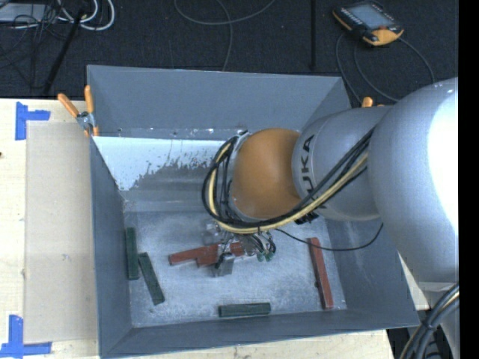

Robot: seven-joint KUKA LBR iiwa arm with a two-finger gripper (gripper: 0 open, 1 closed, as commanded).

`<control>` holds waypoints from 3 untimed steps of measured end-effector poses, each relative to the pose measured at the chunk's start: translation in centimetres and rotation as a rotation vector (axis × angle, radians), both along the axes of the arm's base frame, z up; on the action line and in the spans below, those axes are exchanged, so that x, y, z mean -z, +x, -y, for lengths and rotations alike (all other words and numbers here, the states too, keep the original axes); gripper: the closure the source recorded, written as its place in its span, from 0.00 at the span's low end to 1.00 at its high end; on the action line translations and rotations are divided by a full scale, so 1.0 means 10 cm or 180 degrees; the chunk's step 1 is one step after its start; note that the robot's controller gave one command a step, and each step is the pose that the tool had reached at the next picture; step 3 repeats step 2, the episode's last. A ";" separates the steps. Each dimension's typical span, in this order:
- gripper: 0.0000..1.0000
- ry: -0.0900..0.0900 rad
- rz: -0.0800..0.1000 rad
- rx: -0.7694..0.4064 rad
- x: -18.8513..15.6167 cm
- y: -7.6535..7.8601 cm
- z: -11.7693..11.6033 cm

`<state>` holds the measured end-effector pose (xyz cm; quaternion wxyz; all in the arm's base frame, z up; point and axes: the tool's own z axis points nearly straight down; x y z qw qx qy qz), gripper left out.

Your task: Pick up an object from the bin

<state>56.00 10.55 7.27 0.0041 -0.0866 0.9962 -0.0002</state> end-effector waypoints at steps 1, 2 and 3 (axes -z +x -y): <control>1.00 -0.0010 -0.0023 -0.0026 0.00 0.23 -0.35; 1.00 0.0001 -0.0024 0.0237 -1.32 -0.08 -0.43; 1.00 0.0001 -0.0024 0.0237 -1.32 -0.08 -0.43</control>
Offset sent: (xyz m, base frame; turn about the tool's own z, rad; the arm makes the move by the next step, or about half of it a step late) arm -0.0084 0.0429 0.1327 0.0752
